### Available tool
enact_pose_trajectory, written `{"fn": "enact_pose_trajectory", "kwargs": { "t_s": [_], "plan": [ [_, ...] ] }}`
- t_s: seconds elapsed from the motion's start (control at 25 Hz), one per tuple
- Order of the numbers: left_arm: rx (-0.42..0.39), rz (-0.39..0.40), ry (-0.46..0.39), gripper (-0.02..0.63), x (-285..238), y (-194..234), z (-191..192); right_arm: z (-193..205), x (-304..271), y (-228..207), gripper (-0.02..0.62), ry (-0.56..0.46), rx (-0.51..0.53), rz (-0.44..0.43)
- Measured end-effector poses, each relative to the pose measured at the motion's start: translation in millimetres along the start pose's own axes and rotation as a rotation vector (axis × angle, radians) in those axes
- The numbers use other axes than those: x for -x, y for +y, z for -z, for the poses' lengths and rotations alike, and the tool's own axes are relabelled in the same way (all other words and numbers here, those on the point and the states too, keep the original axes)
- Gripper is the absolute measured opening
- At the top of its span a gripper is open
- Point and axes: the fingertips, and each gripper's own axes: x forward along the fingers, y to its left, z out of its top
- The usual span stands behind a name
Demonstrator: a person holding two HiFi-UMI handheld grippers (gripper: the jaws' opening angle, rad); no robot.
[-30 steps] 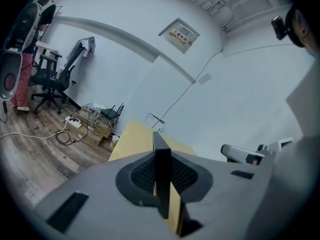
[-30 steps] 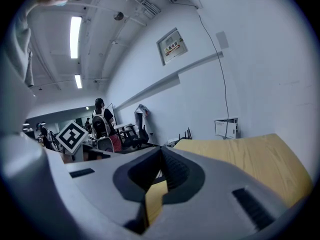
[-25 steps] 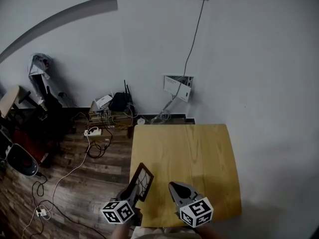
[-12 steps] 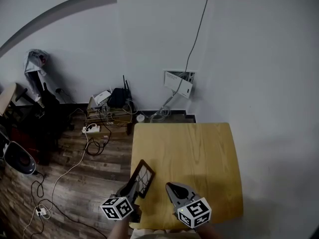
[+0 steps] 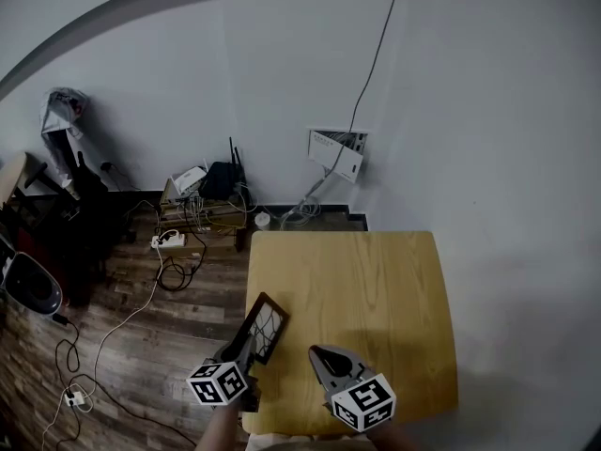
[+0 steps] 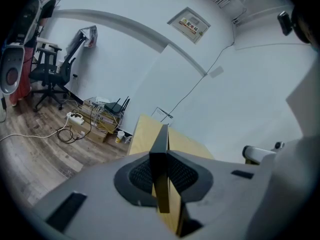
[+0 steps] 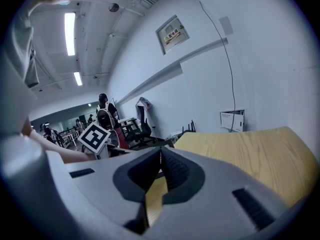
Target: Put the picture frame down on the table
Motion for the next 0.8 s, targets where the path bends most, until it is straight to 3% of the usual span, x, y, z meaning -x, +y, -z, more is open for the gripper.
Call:
{"fn": "enact_pose_trajectory", "kwargs": {
  "t_s": [0.48,0.8],
  "plan": [
    [0.001,-0.014,0.008,0.043,-24,18,-4,4,-9,-1,0.000,0.016,-0.011,-0.007],
    [-0.004,-0.079,0.012,0.097,-36,38,-4,5,-16,-7,0.000,0.019,-0.019,-0.006]
  ]
}}
